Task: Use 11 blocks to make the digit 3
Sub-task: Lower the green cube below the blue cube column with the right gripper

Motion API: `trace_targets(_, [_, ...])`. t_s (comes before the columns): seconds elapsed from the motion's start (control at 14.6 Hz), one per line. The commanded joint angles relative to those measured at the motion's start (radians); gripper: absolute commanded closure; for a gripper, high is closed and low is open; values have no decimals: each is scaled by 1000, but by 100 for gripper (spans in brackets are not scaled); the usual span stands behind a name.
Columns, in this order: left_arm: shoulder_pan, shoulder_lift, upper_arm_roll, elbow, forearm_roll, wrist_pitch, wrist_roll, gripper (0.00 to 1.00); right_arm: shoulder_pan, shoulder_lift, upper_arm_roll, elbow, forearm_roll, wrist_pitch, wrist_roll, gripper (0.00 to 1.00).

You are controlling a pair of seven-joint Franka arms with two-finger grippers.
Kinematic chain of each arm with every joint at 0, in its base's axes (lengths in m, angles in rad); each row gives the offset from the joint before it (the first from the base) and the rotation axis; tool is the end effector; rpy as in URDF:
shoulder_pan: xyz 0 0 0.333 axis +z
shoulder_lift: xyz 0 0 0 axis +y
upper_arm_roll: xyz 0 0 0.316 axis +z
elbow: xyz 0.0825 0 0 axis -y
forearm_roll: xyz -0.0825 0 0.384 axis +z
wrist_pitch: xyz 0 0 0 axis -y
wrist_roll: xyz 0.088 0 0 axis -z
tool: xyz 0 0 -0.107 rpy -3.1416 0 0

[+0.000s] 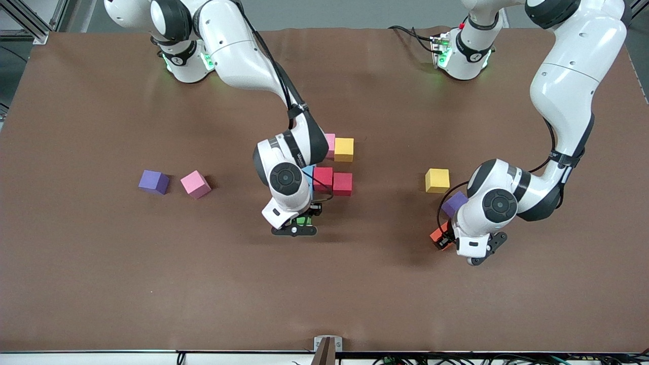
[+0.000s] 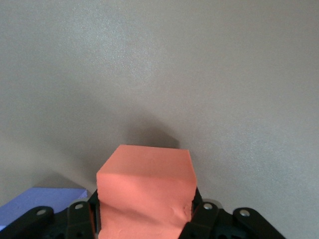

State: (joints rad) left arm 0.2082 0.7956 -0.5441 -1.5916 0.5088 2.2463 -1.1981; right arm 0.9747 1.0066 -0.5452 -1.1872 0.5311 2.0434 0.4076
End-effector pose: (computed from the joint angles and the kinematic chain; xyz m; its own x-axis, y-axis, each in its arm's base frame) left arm 0.6739 -0.1646 0.2132 0.7828 0.6222 0.0108 0.6222 -0.7828 -0.0046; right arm 0.6132 0.4446 0.2167 0.9997 -0.0144 -0.0193 -0.0144 -0.9999 -0.0028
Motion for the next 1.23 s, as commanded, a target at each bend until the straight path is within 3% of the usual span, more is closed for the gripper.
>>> trace_targets(0.0, [5,8,-7,8,14,-2,17,56,5,6,2,-5,-19,11,28,100])
trace_targets(1.16, [5,8,-5,8,14,-2,14,56,21,4,2,-20,-33,17,26,100])
